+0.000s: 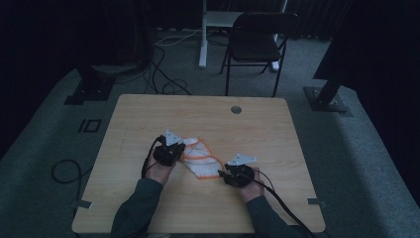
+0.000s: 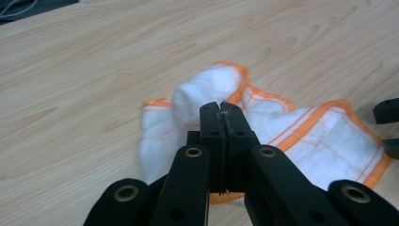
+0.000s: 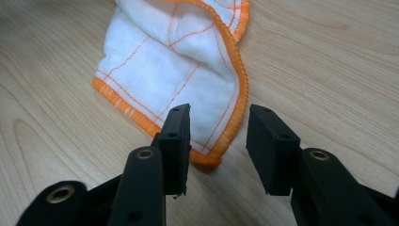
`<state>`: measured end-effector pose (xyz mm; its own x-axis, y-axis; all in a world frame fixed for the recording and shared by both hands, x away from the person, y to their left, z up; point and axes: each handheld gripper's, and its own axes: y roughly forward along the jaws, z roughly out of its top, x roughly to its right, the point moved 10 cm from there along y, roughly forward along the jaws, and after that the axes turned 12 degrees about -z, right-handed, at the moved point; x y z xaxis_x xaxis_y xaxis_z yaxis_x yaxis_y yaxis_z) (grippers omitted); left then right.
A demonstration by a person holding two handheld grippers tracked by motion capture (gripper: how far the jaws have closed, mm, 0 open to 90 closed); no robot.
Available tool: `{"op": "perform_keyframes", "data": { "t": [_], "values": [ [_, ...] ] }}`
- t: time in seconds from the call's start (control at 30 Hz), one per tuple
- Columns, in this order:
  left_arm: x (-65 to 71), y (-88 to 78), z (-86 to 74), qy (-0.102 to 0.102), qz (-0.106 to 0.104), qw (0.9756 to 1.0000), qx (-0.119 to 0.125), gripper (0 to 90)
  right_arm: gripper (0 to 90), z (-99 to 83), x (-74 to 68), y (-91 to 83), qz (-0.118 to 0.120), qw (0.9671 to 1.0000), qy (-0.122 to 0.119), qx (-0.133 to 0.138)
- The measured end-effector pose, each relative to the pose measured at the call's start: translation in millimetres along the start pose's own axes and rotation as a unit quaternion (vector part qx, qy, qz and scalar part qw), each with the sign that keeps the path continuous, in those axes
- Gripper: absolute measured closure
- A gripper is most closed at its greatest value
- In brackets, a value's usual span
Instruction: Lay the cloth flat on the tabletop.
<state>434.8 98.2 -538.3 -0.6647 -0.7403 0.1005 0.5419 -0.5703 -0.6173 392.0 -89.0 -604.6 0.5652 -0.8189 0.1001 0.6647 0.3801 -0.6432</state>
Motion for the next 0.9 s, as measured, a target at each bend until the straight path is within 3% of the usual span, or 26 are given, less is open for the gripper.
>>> {"op": "perform_keyframes", "data": {
  "t": [0.5,0.77,0.9],
  "values": [
    [-30.5,-24.1,-33.9,-0.05,0.023,0.9985,0.008,90.0,57.4,8.2,3.6,-5.6,0.008,0.9997,0.008,0.02],
    [-41.3,-31.3,-47.4,-0.068,0.031,0.9972,0.009,90.0,59.7,14.2,11.4,-8.9,0.002,0.9994,0.018,0.031],
    [-53.1,-40.2,-63.5,-0.085,0.042,0.9955,0.006,90.0,62.7,15.5,14.5,-7.2,-0.003,0.9993,0.022,0.03]
  ]
}}
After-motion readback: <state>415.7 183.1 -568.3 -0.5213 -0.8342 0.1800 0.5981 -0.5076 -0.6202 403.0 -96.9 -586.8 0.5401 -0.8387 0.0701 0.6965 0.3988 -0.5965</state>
